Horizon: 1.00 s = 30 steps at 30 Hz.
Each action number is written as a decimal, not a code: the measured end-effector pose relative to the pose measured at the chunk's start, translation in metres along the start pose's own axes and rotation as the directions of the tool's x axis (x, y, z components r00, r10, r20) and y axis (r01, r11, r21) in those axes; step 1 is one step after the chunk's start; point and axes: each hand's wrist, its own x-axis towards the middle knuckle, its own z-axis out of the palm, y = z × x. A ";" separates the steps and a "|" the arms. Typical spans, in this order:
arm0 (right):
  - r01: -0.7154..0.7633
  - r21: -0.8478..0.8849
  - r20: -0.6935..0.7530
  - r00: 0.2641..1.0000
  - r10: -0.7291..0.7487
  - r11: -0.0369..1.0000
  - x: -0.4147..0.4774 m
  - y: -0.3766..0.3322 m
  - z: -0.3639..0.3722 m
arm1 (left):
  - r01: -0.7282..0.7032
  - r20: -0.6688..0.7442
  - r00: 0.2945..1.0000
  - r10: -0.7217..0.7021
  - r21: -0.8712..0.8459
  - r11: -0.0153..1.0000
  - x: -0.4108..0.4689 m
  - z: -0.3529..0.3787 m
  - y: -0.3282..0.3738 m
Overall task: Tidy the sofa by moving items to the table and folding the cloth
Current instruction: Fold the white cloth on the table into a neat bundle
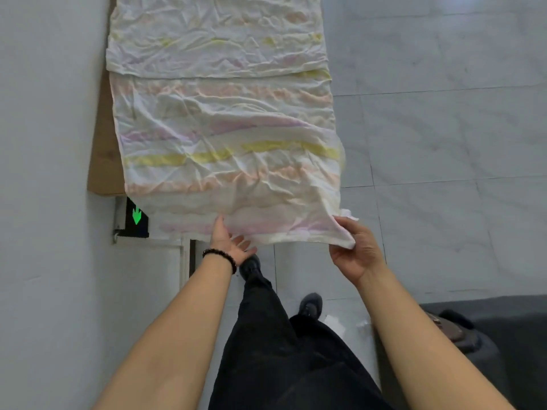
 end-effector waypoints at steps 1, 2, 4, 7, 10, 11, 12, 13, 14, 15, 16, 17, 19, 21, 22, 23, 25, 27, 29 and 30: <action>-0.022 0.001 -0.011 1.000 0.023 1.000 0.002 0.000 -0.002 | 0.033 0.001 0.999 -0.033 -0.049 0.998 0.009 0.008 0.000; -0.046 0.003 -0.021 0.999 0.046 0.999 0.002 -0.001 -0.003 | 0.055 0.003 0.998 -0.055 -0.116 0.992 0.016 0.016 0.000; -0.075 0.002 -0.042 0.996 0.075 0.997 0.004 -0.002 -0.008 | 0.066 -0.009 0.997 -0.070 -0.250 0.966 0.028 0.028 0.005; -0.092 0.022 -0.076 0.993 0.093 0.996 0.007 -0.005 -0.016 | 0.076 -0.007 0.997 -0.080 -0.252 0.965 0.044 0.032 0.009; -0.102 0.022 -0.102 0.989 0.104 0.994 0.012 -0.007 -0.021 | 0.060 0.036 0.998 -0.053 -0.224 0.973 0.051 0.028 0.009; -0.116 0.021 -0.108 0.987 0.118 0.993 0.015 -0.008 -0.024 | 0.048 0.061 0.998 -0.034 -0.242 0.969 0.051 0.027 0.011; -0.135 0.020 -0.104 0.985 0.136 0.991 0.017 -0.010 -0.024 | 0.029 0.096 0.995 -0.003 -0.274 0.961 0.049 0.026 0.013; -0.146 0.014 -0.107 0.983 0.146 0.989 0.021 -0.011 -0.026 | 0.000 0.121 0.992 0.038 -0.307 0.952 0.045 0.024 0.016; -0.153 0.003 -0.117 0.981 0.152 0.988 0.025 -0.014 -0.027 | -0.035 0.111 0.991 0.077 -0.340 0.940 0.041 0.020 0.020; -0.148 -0.018 -0.150 0.978 0.143 0.989 0.031 -0.016 -0.031 | -0.073 0.070 0.992 0.105 -0.361 0.930 0.035 0.015 0.024; -0.134 -0.053 -0.193 0.974 0.122 0.990 0.035 -0.019 -0.032 | -0.106 0.026 0.992 0.125 -0.376 0.921 0.028 0.009 0.027; -0.103 -0.093 -0.236 0.969 0.079 0.990 0.039 -0.022 -0.034 | -0.135 -0.003 0.989 0.145 -0.392 0.910 0.018 0.002 0.032; 0.018 -0.126 -0.300 0.952 -0.056 0.992 0.040 -0.031 -0.034 | -0.210 -0.047 0.977 0.210 -0.416 0.885 -0.006 -0.014 0.040; 0.193 -0.137 -0.319 0.920 -0.228 0.972 0.031 -0.047 -0.031 | -0.293 -0.098 0.955 0.279 -0.440 0.849 -0.028 -0.035 0.049; 0.271 -0.131 -0.310 0.903 -0.299 0.954 0.023 -0.056 -0.026 | -0.331 -0.119 0.943 0.312 -0.451 0.829 -0.041 -0.046 0.055; 0.328 -0.125 -0.292 0.890 -0.351 0.936 0.015 -0.066 -0.023 | -0.367 -0.125 0.928 0.350 -0.456 0.811 -0.055 -0.055 0.060; 0.415 -0.118 -0.244 0.869 -0.431 0.902 0.000 -0.084 -0.017 | -0.452 -0.098 0.884 0.457 -0.430 0.781 -0.089 -0.065 0.069; 0.493 -0.096 -0.197 0.842 -0.502 0.865 -0.014 -0.098 -0.010 | -0.560 -0.083 0.814 0.575 -0.373 0.740 -0.125 -0.065 0.074; 0.551 -0.044 -0.142 0.822 -0.551 0.833 -0.029 -0.107 -0.004 | -0.668 -0.128 0.734 0.667 -0.315 0.674 -0.156 -0.065 0.078; 0.563 -0.035 -0.118 0.818 -0.563 0.825 -0.036 -0.108 -0.001 | -0.695 -0.134 0.706 0.695 -0.318 0.645 -0.168 -0.066 0.081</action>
